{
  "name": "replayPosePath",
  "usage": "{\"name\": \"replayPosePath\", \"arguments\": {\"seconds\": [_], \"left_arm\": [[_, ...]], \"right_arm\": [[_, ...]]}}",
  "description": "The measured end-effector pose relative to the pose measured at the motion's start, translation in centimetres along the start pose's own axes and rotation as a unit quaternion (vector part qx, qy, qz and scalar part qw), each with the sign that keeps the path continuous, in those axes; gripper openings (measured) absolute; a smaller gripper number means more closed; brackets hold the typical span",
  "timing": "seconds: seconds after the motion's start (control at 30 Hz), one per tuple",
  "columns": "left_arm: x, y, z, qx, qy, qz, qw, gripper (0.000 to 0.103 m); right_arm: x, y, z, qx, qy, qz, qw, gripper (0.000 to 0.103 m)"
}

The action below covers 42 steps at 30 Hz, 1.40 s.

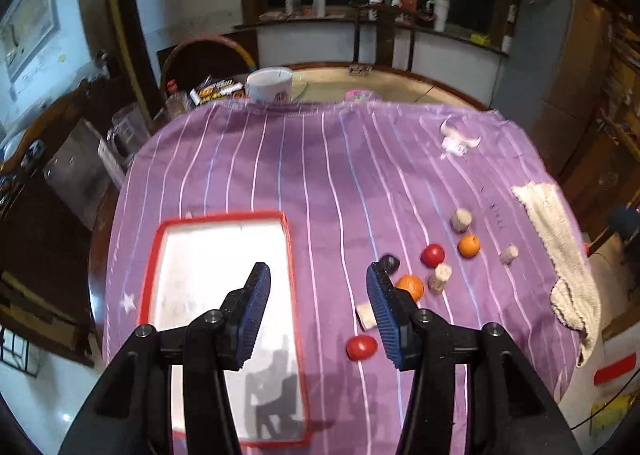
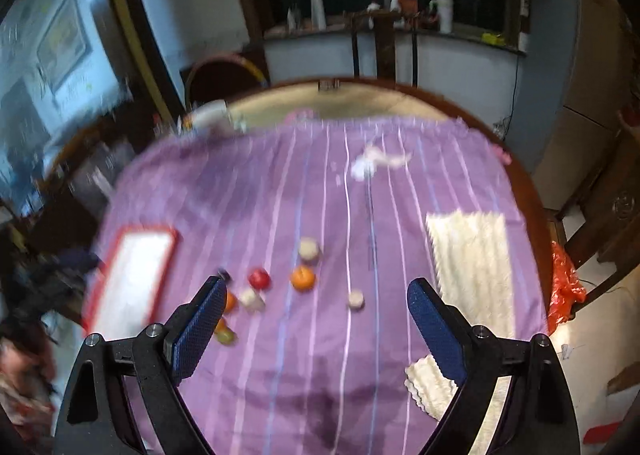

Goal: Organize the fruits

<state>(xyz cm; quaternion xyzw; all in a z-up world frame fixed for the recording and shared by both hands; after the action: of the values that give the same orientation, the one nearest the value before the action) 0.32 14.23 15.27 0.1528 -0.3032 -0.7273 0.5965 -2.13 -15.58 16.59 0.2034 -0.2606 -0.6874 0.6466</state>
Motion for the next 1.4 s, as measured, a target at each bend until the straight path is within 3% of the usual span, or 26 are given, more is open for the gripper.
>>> {"name": "replayPosePath", "arguments": {"seconds": [0.07, 0.2, 0.27, 0.37, 0.53, 0.7, 0.9, 1.17, 1.4], "left_arm": [[0.7, -1.4, -1.5, -0.014, 0.009, 0.011, 0.9998, 0.049], [1.9, -3.8, -4.6, -0.051, -0.027, 0.052, 0.9969, 0.049], [2.9, -4.6, -5.3, -0.054, -0.022, 0.047, 0.9972, 0.049], [4.4, -5.4, -7.3, -0.082, 0.001, 0.023, 0.9963, 0.049], [6.6, -5.6, -10.7, -0.12, 0.0, -0.004, 0.9928, 0.046], [8.9, -5.0, -11.9, -0.124, -0.004, -0.035, 0.9916, 0.046], [9.9, -4.9, -12.8, -0.134, -0.018, -0.031, 0.9902, 0.046], [7.5, -5.8, -12.0, -0.134, -0.016, 0.015, 0.9908, 0.046], [7.5, -7.7, -11.5, -0.128, -0.072, 0.058, 0.9874, 0.045]], "right_arm": [[-0.2, -2.5, -3.4, -0.013, -0.005, 0.011, 1.0, 0.094], [1.6, -4.6, -8.0, -0.076, 0.007, 0.015, 0.997, 0.091], [3.5, -4.8, -9.0, -0.083, 0.029, 0.006, 0.996, 0.091], [5.5, -5.2, -10.2, -0.085, 0.029, 0.01, 0.996, 0.089], [7.6, -6.9, -12.7, -0.096, 0.038, 0.001, 0.995, 0.081], [9.5, -8.8, -13.4, -0.102, 0.044, -0.039, 0.993, 0.077], [10.6, -9.2, -13.7, -0.106, 0.043, -0.052, 0.992, 0.076], [9.5, -8.6, -14.1, -0.099, 0.06, -0.057, 0.992, 0.068], [6.1, -8.8, -14.0, -0.086, 0.068, -0.036, 0.993, 0.067]]}}
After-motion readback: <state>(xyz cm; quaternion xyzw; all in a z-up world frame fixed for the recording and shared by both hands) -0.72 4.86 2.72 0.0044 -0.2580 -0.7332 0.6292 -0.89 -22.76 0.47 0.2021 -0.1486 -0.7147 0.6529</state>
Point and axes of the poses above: each gripper's, at about its wrist camera, not at the fingertips, and z roughly against the way its jaws point, x to its right, y to its top, the point moved 3 cm from there along -z, roughly the way its jaws point, and after that the axes turned 11 degrees about -y, right-handed, at the moved point
